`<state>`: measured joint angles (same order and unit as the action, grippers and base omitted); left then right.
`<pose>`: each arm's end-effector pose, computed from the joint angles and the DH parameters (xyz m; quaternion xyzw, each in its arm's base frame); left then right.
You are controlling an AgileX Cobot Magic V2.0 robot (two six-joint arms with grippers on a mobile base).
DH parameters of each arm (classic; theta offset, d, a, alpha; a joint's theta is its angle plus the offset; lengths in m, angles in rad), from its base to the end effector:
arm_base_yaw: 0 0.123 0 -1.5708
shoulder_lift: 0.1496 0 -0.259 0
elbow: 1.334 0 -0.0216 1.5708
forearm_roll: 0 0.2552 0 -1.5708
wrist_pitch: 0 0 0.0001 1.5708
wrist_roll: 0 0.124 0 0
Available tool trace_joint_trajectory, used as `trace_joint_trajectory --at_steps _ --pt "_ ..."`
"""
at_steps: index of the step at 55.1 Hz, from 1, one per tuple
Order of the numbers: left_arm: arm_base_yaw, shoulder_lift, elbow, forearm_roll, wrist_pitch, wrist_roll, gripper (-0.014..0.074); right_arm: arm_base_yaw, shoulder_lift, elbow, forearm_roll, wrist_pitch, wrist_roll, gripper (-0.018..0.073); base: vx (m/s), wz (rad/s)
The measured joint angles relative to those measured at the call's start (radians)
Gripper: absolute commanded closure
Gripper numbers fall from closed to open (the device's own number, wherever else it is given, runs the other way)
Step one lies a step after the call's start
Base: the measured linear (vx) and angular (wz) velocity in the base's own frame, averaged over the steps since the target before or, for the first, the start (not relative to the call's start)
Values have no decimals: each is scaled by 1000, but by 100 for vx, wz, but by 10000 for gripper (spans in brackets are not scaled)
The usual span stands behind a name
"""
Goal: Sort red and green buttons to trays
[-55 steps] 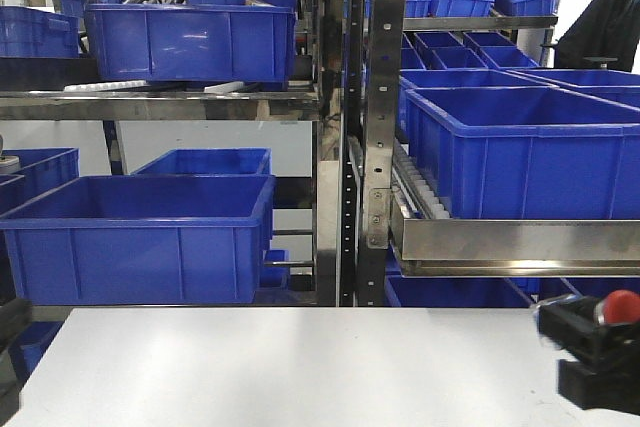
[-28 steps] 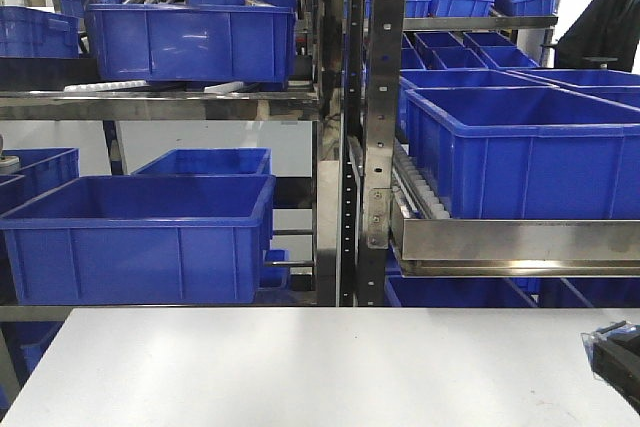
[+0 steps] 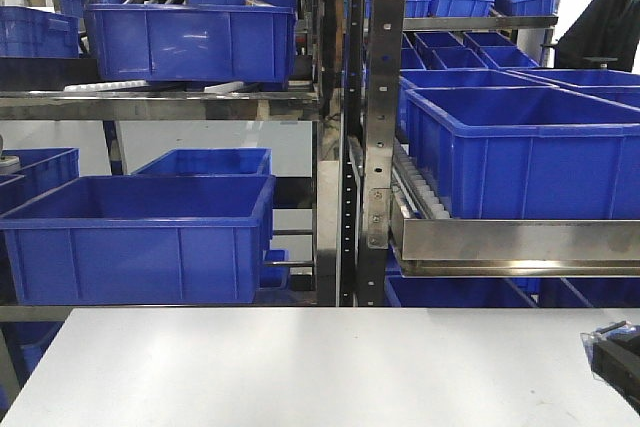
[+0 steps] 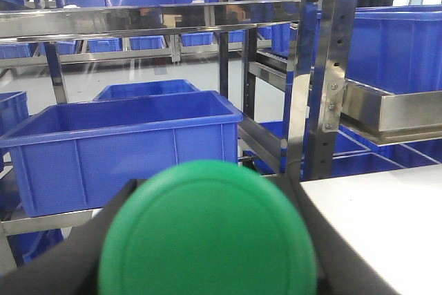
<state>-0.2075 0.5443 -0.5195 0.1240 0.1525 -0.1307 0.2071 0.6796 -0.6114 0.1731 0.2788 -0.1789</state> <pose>0.1744 -0.0343 0.3150 0.0671 0.7348 -0.0657 0.6718 0.1941 0.0468 0.3090 -0.1011 0.7850 0.0781 0.6062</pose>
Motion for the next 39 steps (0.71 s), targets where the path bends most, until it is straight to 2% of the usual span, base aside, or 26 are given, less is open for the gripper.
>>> trace_joint_trajectory --at_steps 39 --pt "0 0 0 0 0 -2 602 0 0 0 0 1 0 568 -2 1"
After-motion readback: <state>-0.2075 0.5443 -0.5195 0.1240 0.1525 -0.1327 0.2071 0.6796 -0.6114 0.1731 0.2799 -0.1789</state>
